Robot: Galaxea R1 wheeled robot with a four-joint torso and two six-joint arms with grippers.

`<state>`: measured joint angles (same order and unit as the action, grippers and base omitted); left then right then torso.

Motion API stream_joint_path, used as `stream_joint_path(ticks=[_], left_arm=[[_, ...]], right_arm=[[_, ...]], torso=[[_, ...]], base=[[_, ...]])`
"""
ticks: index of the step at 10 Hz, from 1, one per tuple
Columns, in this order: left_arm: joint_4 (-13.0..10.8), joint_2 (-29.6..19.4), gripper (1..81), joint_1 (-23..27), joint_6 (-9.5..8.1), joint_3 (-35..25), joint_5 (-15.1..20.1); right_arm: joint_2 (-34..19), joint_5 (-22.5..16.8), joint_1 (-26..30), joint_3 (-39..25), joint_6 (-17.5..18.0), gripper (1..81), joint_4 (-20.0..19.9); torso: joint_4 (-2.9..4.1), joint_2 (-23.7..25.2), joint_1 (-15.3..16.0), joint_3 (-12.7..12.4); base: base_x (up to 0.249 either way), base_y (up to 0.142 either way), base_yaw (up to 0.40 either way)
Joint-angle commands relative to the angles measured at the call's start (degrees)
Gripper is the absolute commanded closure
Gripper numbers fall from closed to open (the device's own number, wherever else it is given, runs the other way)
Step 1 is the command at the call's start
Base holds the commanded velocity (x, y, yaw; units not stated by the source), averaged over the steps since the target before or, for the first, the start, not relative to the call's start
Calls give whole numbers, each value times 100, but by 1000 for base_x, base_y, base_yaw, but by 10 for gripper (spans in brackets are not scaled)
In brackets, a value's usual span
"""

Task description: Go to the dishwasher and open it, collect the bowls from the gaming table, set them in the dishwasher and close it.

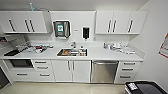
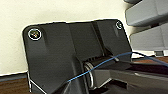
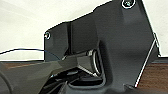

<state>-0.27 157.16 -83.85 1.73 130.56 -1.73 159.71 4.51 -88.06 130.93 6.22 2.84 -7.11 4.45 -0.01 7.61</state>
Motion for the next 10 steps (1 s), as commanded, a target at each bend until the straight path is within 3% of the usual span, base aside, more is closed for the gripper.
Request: stream_joint_path(ticks=[1, 4, 10], left_arm=[[0, -88, 10, 268, 29, -74, 287], [0, -88, 10, 268, 29, -74, 287], [0, -97, 10, 268, 29, -74, 287]], right_arm=[[-68, -293, 258, -86, -6, 10, 50], [-68, -293, 258, -86, -6, 10, 50], [-68, -302, 249, -86, -6, 10, 59]], torso=[[0, 0, 1, 0], [0, 0, 1, 0], [0, 0, 1, 0]], base=[[100, 0, 0], [94, 0, 0], [86, -68, 0]])
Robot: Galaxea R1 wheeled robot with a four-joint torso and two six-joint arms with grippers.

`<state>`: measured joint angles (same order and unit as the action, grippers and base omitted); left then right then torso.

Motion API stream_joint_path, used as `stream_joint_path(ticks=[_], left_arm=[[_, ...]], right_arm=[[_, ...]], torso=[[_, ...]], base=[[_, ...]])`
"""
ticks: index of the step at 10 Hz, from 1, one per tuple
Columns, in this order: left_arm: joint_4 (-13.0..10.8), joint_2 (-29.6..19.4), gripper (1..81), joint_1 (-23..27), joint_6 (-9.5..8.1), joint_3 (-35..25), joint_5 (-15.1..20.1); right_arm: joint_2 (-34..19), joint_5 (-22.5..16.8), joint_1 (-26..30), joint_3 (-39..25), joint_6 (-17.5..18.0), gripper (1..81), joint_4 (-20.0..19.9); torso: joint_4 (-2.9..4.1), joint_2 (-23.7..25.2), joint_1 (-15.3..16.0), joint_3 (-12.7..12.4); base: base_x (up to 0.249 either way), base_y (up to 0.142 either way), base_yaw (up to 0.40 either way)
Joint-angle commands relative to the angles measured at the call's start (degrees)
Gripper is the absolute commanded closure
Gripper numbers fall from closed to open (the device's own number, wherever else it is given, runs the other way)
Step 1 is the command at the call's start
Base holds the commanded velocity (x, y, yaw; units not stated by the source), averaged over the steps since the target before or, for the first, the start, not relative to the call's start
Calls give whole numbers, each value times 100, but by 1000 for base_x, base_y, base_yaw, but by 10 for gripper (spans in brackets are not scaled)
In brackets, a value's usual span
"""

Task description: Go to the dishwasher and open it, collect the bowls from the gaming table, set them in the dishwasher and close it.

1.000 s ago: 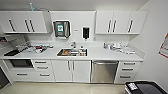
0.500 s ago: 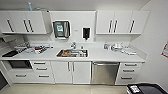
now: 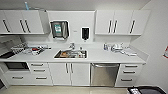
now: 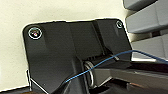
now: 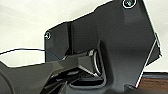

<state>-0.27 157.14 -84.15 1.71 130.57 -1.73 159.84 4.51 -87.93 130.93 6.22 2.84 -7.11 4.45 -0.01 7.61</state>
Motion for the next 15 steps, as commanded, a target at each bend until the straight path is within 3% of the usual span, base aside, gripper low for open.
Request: stream_joint_path(ticks=[1, 9, 15], left_arm=[[0, -94, 10, 298, 31, -76, 287], [0, -94, 10, 298, 31, -76, 287], [0, -94, 10, 280, 31, -76, 287]], right_arm=[[-82, -302, 236, -86, -6, 10, 59], [-82, -293, 245, -77, -6, 10, 68], [-73, -302, 254, -86, -6, 10, 68]], torso=[[0, 0, 1, 0], [0, 0, 1, 0], [0, -2, 8, 0]], base=[[86, -70, 0], [104, -9, 0], [103, -68, 0]])
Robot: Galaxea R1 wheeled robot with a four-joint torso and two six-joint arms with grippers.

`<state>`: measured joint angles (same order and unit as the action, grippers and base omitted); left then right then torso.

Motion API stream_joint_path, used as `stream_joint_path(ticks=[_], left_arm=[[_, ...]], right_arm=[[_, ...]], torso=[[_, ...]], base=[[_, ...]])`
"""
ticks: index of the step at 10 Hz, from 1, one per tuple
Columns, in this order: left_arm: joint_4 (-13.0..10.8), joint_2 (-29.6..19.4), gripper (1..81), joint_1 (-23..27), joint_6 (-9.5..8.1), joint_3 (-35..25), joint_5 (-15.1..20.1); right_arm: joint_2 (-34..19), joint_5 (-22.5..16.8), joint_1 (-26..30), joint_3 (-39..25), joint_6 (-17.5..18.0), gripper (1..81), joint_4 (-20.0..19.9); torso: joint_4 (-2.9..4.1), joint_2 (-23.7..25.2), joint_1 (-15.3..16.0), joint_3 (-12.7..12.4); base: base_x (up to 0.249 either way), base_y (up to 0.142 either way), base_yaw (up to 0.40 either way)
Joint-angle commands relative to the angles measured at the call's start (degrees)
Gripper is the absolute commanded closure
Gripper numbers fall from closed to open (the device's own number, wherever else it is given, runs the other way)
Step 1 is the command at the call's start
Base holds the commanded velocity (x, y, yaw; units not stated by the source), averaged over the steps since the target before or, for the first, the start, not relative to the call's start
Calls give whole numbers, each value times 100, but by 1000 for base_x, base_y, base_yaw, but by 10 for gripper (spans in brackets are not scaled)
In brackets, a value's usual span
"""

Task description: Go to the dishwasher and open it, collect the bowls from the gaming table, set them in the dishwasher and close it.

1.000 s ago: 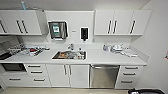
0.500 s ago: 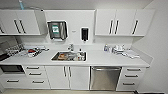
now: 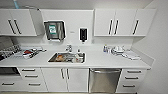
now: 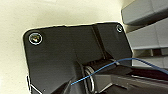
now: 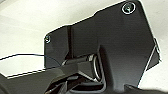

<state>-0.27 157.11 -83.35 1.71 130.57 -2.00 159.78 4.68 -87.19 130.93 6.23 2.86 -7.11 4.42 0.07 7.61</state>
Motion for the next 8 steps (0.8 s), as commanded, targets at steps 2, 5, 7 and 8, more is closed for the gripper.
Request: stream_joint_path(ticks=[2, 5, 7, 8], left_arm=[[0, -92, 10, 191, 31, -76, 305], [0, -92, 10, 182, 31, -76, 305], [0, -101, 10, 174, 31, -76, 305], [0, -92, 10, 174, 31, -76, 305]], right_arm=[[-75, -319, 188, -86, -8, 10, 65], [-67, -318, 179, -86, -8, 10, 65], [-49, -319, 188, -77, -8, 10, 65], [-49, -319, 188, -86, -8, 10, 65]], torso=[[0, 2, -7, 0], [0, 5, -7, 0], [0, 5, -7, 0], [0, 5, -7, 0]], base=[[91, -78, 0], [89, -88, 0], [89, -90, 0], [89, -90, 0]])
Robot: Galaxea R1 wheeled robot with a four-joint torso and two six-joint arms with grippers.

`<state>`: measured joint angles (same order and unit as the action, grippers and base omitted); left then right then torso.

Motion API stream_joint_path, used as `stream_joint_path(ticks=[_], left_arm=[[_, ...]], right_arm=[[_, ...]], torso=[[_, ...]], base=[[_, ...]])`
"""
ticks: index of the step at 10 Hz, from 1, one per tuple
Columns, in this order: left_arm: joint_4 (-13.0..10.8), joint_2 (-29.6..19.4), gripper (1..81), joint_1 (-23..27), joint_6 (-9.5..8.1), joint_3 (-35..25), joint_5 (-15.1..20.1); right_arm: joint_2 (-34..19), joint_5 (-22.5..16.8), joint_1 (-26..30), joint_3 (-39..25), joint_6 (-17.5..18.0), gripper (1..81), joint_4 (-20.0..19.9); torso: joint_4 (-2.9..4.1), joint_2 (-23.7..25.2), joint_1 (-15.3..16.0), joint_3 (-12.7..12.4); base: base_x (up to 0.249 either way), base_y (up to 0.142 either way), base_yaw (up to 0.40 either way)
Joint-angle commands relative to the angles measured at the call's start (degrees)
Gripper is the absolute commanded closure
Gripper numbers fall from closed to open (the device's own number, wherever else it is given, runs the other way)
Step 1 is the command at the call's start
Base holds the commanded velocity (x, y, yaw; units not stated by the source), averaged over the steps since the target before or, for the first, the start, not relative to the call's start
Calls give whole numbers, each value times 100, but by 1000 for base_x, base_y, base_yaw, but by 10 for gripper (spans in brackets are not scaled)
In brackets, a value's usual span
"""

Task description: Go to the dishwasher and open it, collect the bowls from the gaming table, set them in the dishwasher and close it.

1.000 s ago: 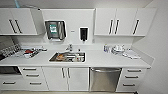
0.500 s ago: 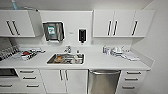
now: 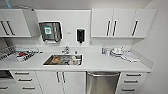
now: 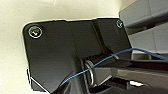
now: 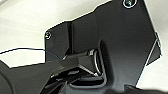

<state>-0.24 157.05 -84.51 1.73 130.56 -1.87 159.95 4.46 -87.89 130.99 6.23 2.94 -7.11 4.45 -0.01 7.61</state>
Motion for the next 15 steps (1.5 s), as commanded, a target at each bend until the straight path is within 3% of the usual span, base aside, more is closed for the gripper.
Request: stream_joint_path(ticks=[1, 8, 15], left_arm=[[-2, -86, 10, 289, 29, -74, 292], [-11, -95, 10, 289, 29, -74, 292], [-2, -86, 10, 289, 29, -74, 292]], right_arm=[[-75, -297, 259, -92, -8, 10, 58], [-75, -297, 259, -92, -8, 10, 58], [-75, -297, 259, -74, -8, 10, 58]], torso=[[0, 0, 1, 0], [0, 2, 1, 0], [0, 2, 1, 0]], base=[[89, -84, 0], [89, -10, 0], [90, -65, 0]])
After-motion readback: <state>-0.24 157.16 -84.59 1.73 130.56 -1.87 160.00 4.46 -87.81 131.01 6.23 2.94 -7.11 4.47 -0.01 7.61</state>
